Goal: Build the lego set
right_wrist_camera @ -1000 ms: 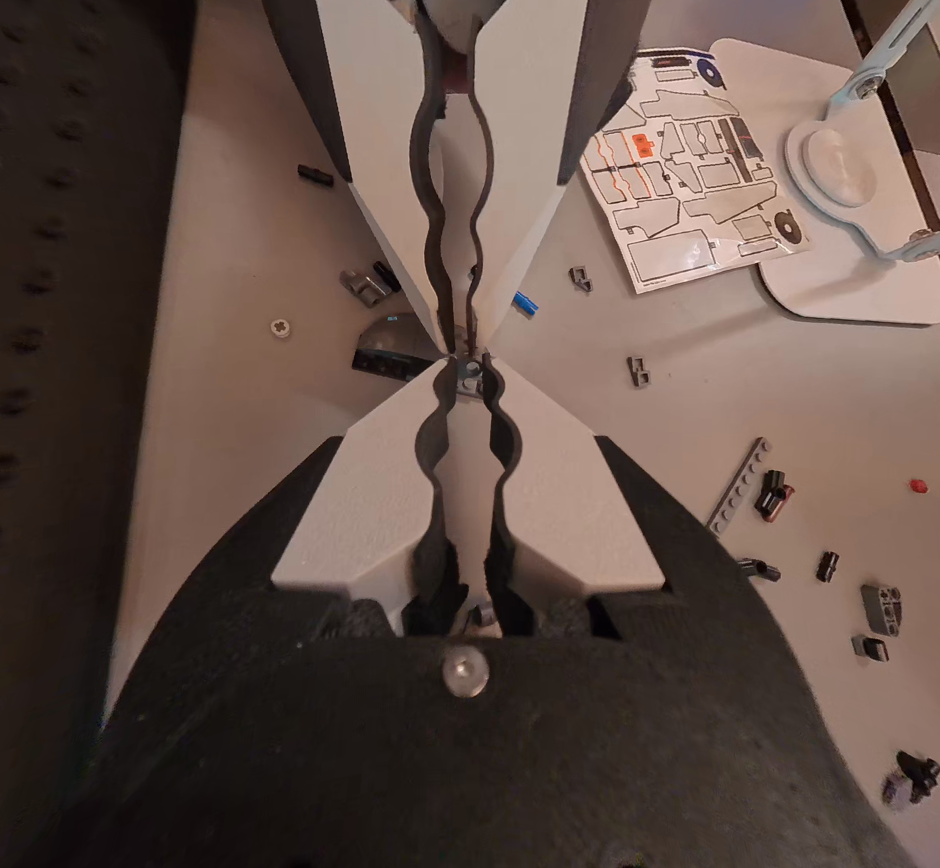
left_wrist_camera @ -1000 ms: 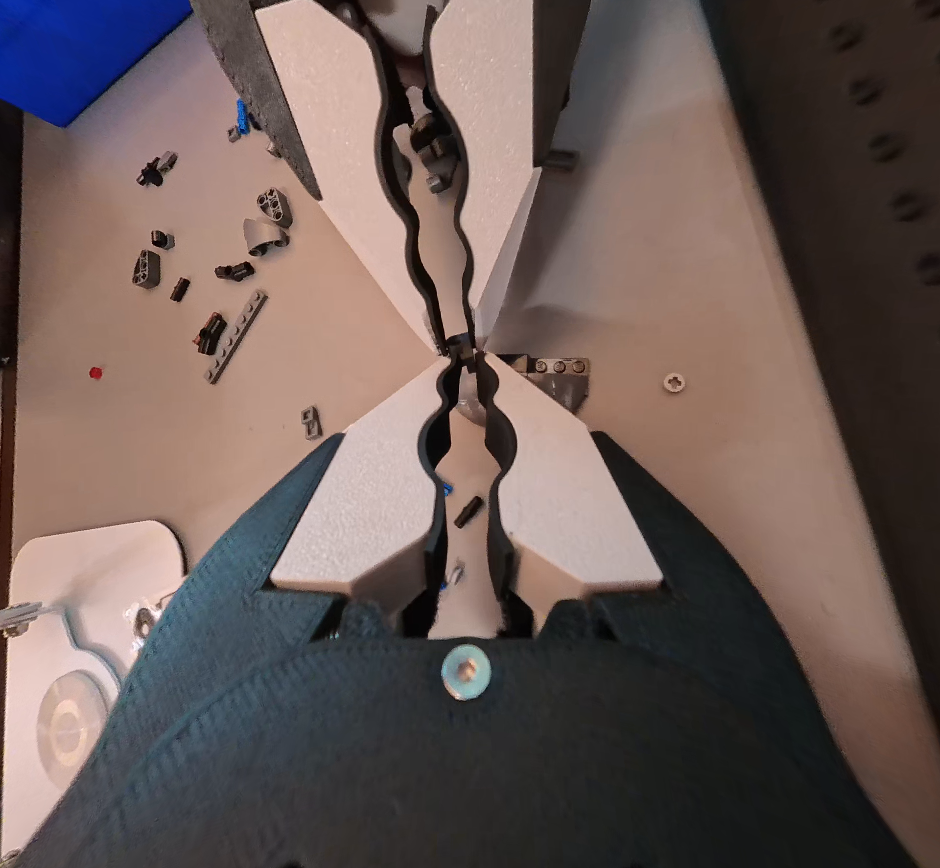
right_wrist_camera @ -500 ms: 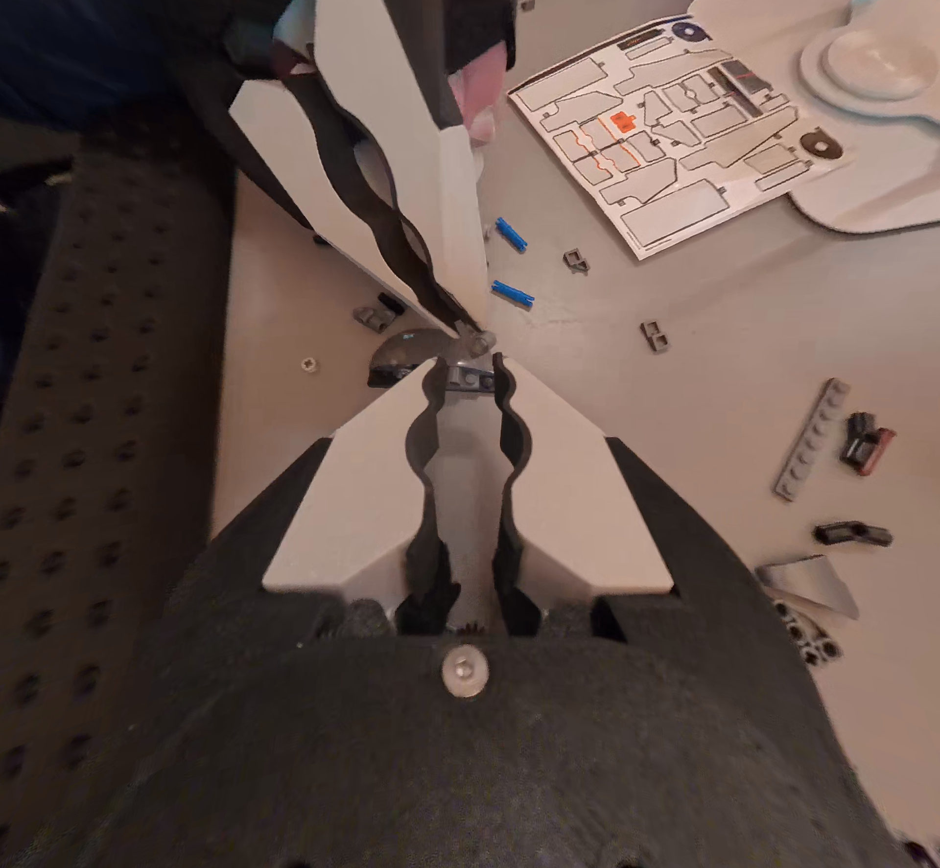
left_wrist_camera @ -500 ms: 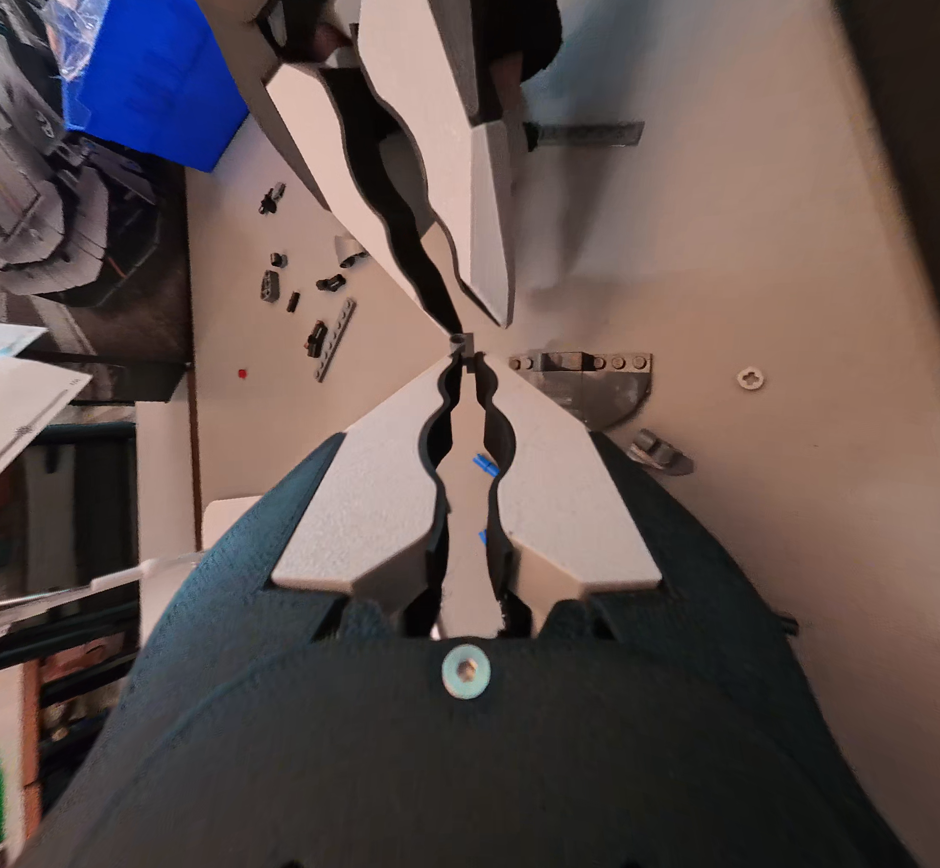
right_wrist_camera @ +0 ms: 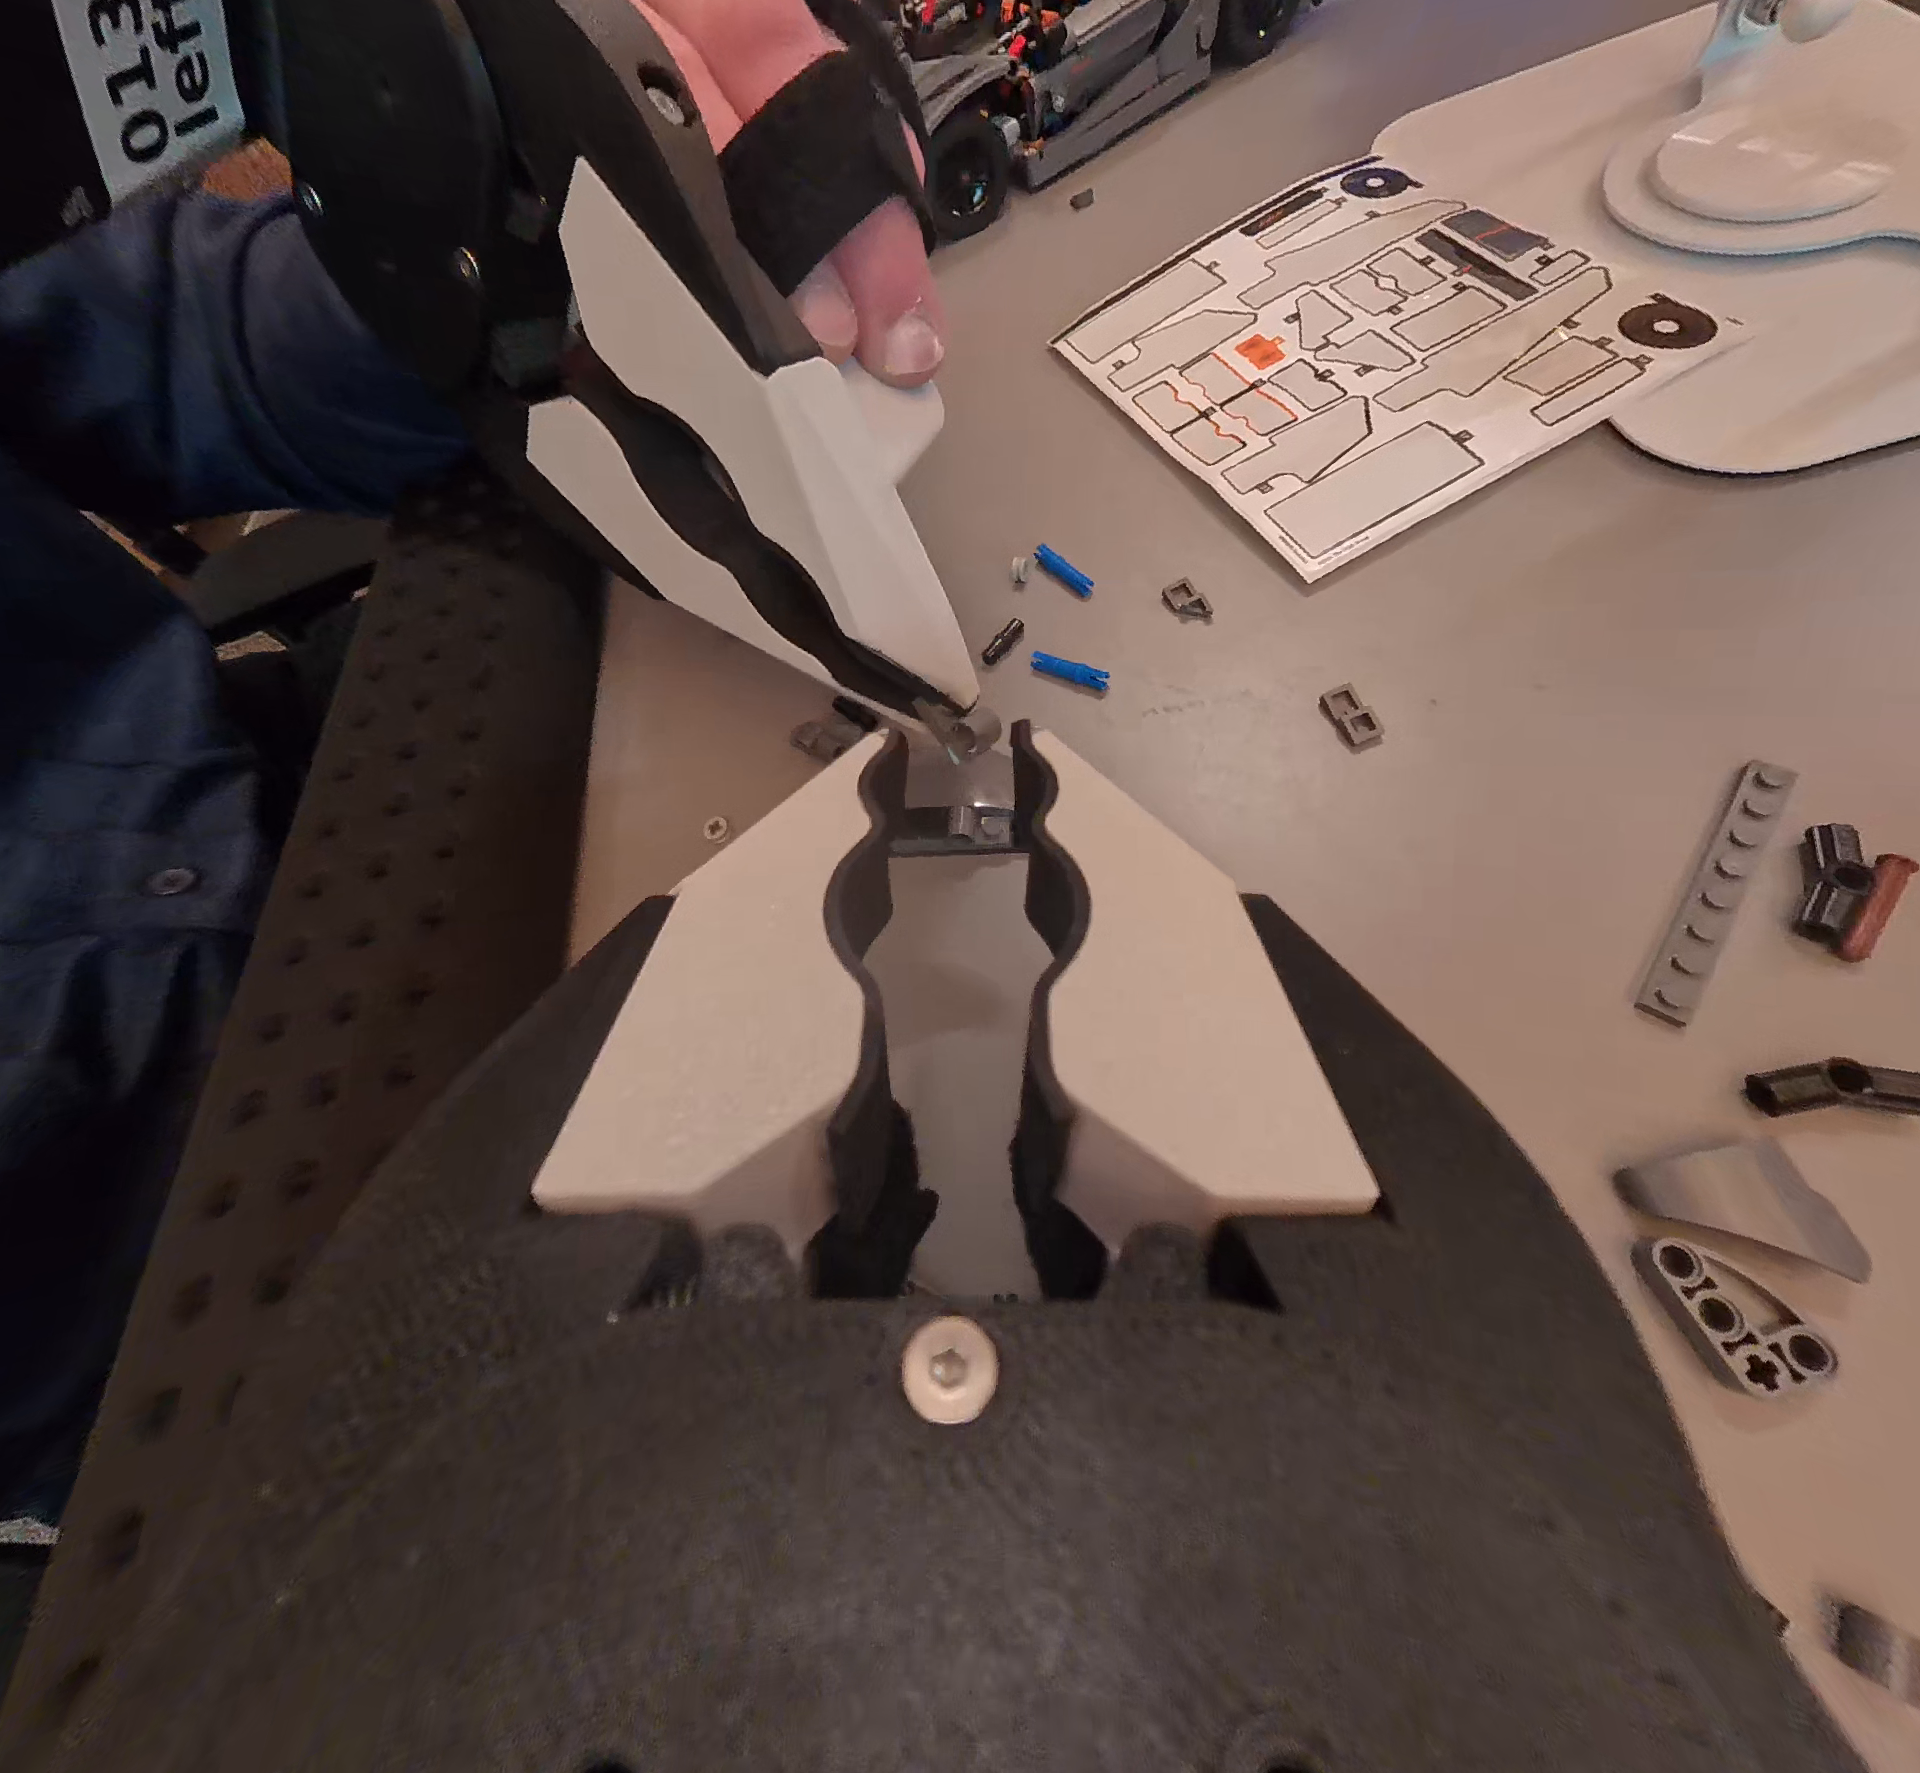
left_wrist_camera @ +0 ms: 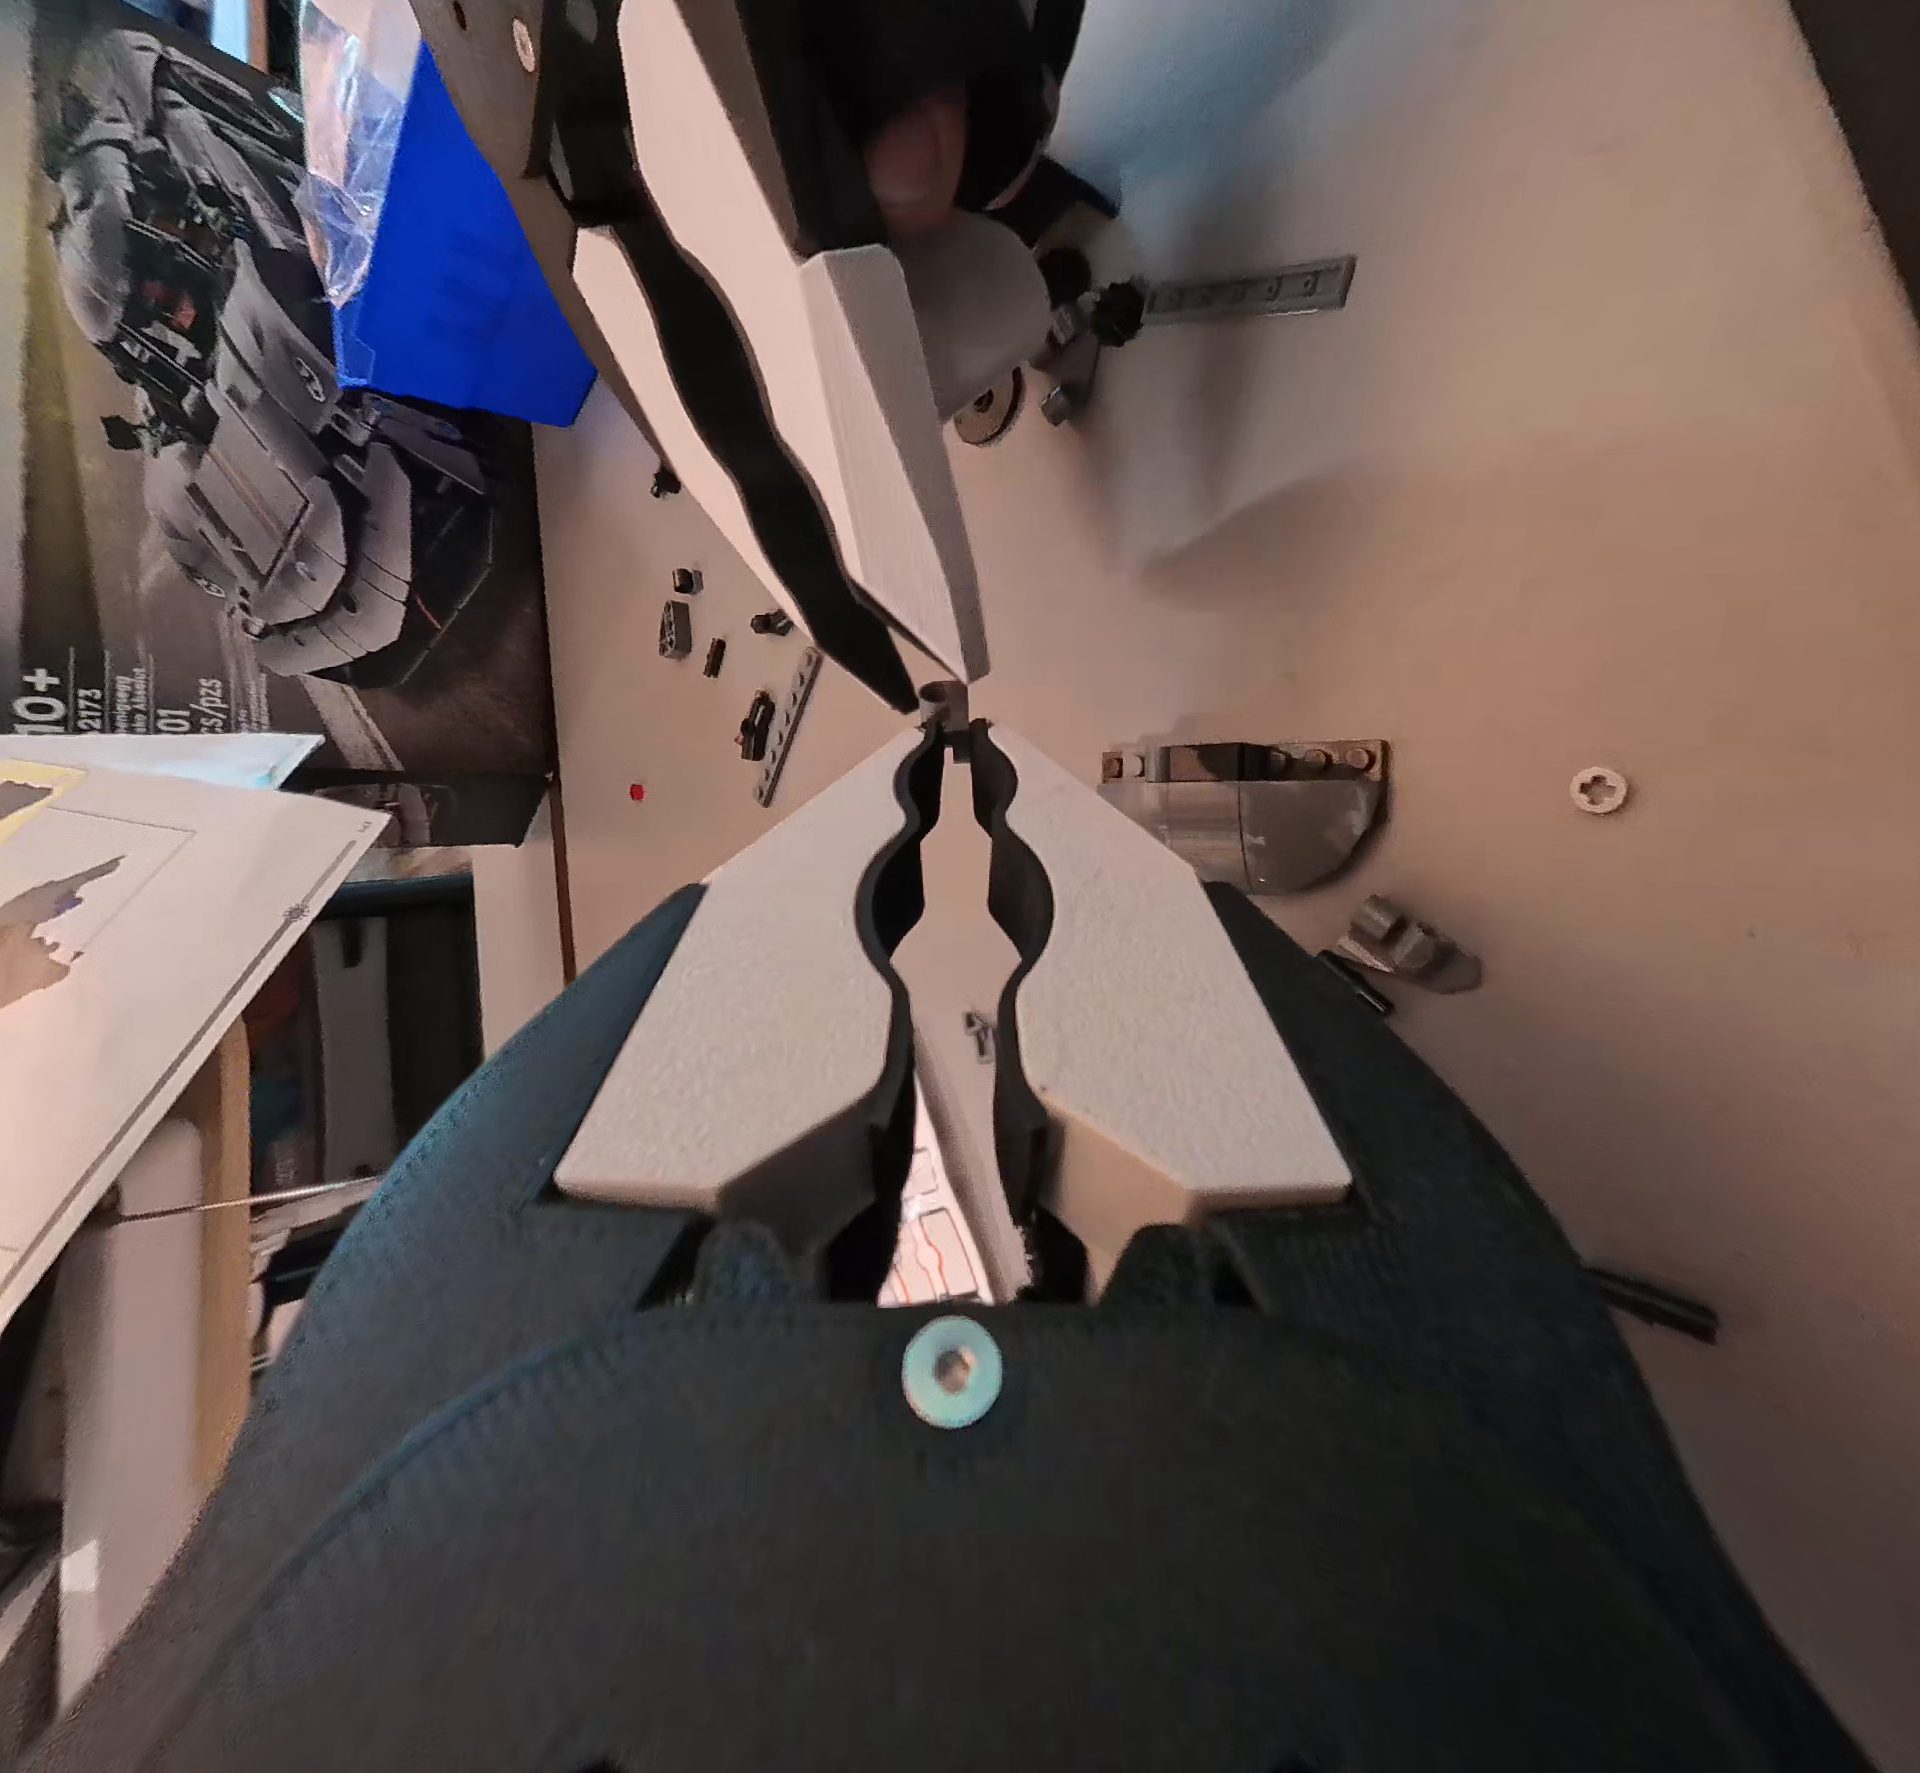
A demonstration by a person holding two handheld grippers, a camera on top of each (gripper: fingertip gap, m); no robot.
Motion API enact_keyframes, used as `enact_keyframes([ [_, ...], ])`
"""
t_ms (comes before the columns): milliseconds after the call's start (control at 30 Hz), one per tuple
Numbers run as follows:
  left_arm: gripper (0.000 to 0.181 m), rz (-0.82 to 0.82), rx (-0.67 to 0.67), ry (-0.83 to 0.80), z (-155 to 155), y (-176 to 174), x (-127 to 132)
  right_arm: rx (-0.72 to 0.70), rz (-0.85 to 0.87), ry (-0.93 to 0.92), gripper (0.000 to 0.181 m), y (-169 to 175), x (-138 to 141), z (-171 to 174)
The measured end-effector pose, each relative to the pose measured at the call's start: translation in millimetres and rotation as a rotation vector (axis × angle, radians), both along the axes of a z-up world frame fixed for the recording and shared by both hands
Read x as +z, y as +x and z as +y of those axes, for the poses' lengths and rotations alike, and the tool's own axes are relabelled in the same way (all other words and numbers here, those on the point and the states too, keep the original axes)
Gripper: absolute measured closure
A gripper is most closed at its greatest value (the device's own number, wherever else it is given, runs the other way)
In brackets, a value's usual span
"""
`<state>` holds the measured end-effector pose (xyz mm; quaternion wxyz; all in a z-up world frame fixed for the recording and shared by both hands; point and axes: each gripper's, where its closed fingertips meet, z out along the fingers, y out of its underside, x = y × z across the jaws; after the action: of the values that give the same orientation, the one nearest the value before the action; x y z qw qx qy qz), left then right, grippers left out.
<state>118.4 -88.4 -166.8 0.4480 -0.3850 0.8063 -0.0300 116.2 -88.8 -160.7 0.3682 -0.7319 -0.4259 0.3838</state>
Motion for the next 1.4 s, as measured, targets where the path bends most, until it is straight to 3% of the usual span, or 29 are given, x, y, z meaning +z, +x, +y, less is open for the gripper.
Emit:
enact_keyframes([
  [667,0.179,-0.002,-0.014,0.048,-5,2,3,0.02,-0.013,0.004,0.171,-1,-2,-3],
  [800,0.177,0.015,-0.008,-0.01,-3,-2,-1,0.024,-0.031,0.008,0.172,-1,-5,-3],
  [1000,0.172,0.083,0.05,-0.249,6,-20,-18,0.062,-0.172,0.06,0.172,-2,-24,-9],
  [1200,0.169,0.17,0.085,-0.386,3,-21,-43,0.142,-0.31,0.206,0.172,-9,-36,-19],
  [1400,0.17,0.207,0.093,-0.488,-2,-27,-49,0.226,-0.38,0.338,0.172,-18,-41,-29],
])
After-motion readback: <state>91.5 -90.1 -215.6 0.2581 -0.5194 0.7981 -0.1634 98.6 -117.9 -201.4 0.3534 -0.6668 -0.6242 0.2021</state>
